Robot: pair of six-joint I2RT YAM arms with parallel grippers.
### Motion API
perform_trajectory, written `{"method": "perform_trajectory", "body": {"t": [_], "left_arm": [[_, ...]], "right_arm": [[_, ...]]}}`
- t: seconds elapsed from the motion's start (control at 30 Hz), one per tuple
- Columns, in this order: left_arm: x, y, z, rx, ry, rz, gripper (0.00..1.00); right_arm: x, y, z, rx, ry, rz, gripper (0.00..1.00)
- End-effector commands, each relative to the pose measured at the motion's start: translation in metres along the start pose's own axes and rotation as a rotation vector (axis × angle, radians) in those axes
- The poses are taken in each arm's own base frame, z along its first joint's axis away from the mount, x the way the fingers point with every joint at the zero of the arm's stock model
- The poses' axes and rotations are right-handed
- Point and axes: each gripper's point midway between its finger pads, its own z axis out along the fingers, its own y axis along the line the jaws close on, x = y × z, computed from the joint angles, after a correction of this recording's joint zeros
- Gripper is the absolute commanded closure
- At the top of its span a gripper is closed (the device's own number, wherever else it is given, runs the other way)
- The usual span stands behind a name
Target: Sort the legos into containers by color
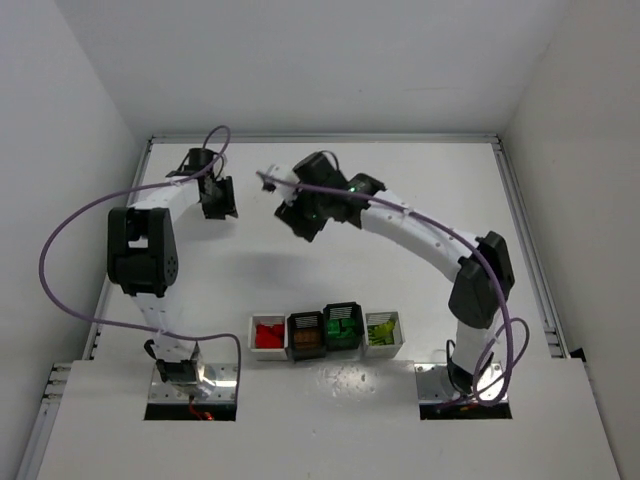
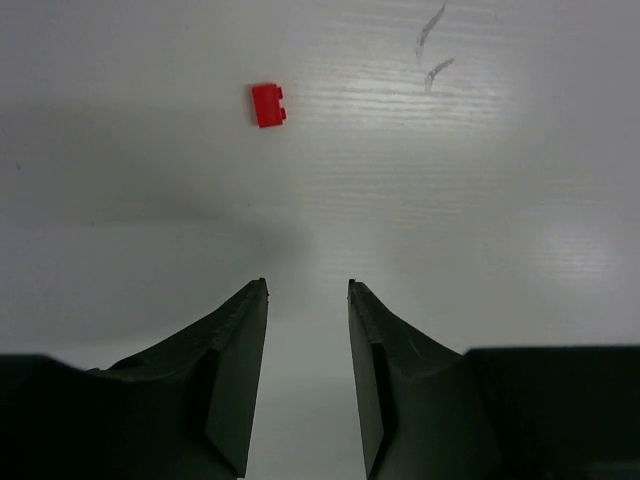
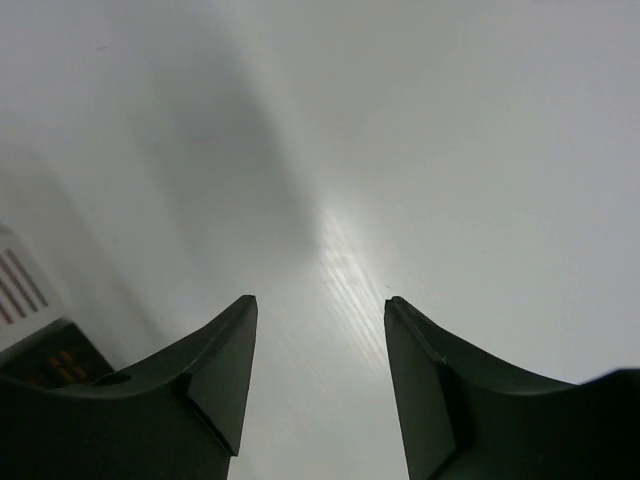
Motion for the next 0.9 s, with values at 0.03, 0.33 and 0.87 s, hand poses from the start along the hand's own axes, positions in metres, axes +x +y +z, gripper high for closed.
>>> {"method": "perform_trajectory", "body": {"t": [0.03,0.33,0.87], "left_arm": [[-0.036,-0.002,0.010,-0.096,-0.093,0.006,0.54],[-0.042,0.006,0.036,-0.241,-0.100,0.012,0.53],[-0.030,0.010,0.073,-0.218,-0.046,0.025,0.59]], "right_arm": [[-0.014,-0.054,-0.042,0.114,-0.106,0.177,0.46],[0.004,-0.078,-0.056,0.127,-0.115,0.244,0.42],[0.012,-0.088,-0.054,0.100,-0.121,0.283,0.41]]}}
